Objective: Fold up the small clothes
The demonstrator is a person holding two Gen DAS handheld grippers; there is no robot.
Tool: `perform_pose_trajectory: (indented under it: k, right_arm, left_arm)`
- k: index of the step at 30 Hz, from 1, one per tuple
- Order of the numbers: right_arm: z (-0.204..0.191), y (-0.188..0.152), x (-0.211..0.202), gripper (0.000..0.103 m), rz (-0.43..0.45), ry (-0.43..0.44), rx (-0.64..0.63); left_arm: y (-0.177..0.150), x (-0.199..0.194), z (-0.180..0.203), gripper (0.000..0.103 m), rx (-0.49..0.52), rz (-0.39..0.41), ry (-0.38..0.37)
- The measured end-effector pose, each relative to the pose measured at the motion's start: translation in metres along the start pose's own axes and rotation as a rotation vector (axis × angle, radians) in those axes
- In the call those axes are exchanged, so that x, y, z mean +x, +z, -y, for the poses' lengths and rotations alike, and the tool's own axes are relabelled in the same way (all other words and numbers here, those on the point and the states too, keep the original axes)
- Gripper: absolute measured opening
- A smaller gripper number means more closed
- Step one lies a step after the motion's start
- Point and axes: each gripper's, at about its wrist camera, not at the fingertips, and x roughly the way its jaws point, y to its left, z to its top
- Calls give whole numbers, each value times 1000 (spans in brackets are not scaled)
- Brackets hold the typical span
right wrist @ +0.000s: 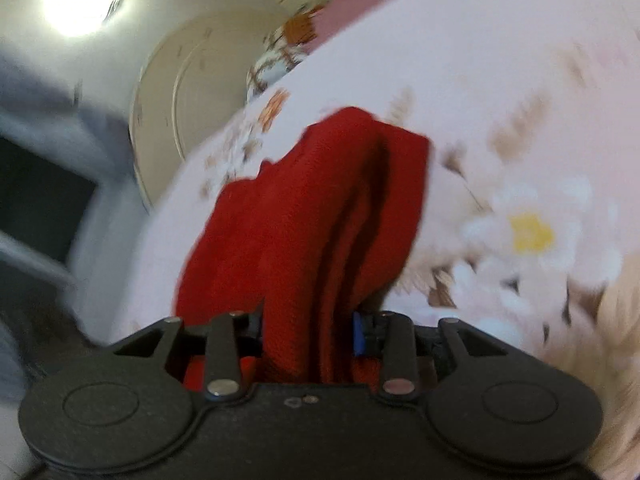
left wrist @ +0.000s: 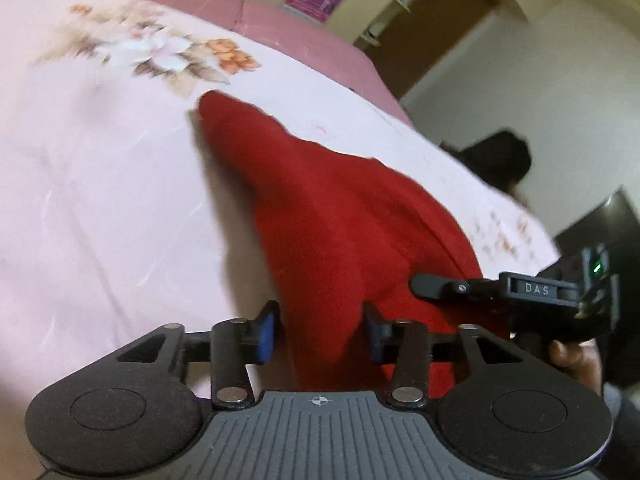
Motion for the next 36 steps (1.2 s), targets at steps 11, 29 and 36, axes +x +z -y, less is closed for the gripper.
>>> perform_pose_trajectory:
  k: [11, 29, 36]
  right_arm:
    - [-2, 34, -23, 62, 147, -31, 17]
    - [-30, 11, -14, 30, 301, -276, -198]
    - [-44, -32, -62, 34, 232, -157, -188]
  left_arm:
    - [33, 13, -42, 71, -124, 139, -40]
    - [57, 25, 2, 88, 305, 214, 291]
    - [-6, -24, -1, 88, 142, 161, 169]
